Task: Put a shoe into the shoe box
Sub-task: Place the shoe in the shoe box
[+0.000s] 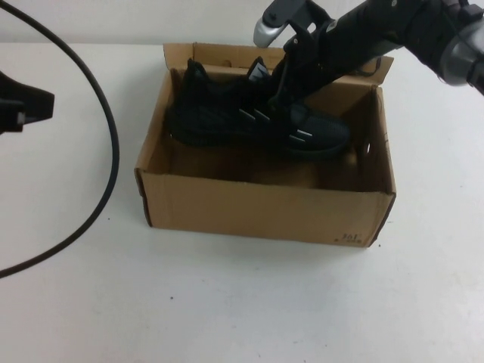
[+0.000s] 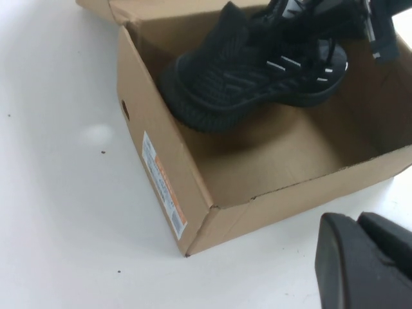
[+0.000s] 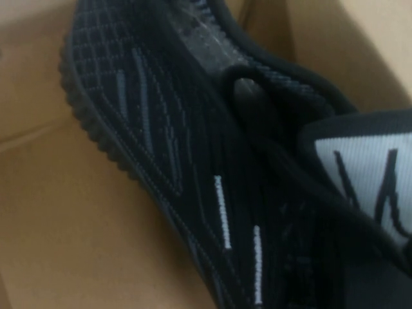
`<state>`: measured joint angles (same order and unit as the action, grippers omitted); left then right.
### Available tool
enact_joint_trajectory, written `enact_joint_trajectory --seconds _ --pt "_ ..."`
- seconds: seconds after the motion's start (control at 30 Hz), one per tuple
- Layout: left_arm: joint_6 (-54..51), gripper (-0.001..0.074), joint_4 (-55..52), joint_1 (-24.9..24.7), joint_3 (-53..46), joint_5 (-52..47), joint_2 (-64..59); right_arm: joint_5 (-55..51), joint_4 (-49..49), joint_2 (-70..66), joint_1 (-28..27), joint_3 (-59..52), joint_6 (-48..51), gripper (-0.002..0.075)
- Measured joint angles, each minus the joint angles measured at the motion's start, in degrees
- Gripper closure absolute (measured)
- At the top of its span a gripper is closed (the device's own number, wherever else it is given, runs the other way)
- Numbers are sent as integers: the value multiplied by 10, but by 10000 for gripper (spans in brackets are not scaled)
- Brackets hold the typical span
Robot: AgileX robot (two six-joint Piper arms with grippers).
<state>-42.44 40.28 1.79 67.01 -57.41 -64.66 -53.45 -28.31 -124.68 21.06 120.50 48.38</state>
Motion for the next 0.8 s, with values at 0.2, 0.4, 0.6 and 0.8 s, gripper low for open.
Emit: enact_joint_trajectory --seconds 0.2,0.4,0.6,0.8 --pt "0 732 0 0 0 0 -6 3 37 -10 0 0 -13 713" --pt "0 732 0 0 0 -3 -7 14 41 -12 0 0 -18 713" --pt "0 732 0 0 0 -8 -7 23 39 -12 0 0 -45 713" --pt "0 732 0 0 0 -9 -7 26 36 -18 0 0 -48 713"
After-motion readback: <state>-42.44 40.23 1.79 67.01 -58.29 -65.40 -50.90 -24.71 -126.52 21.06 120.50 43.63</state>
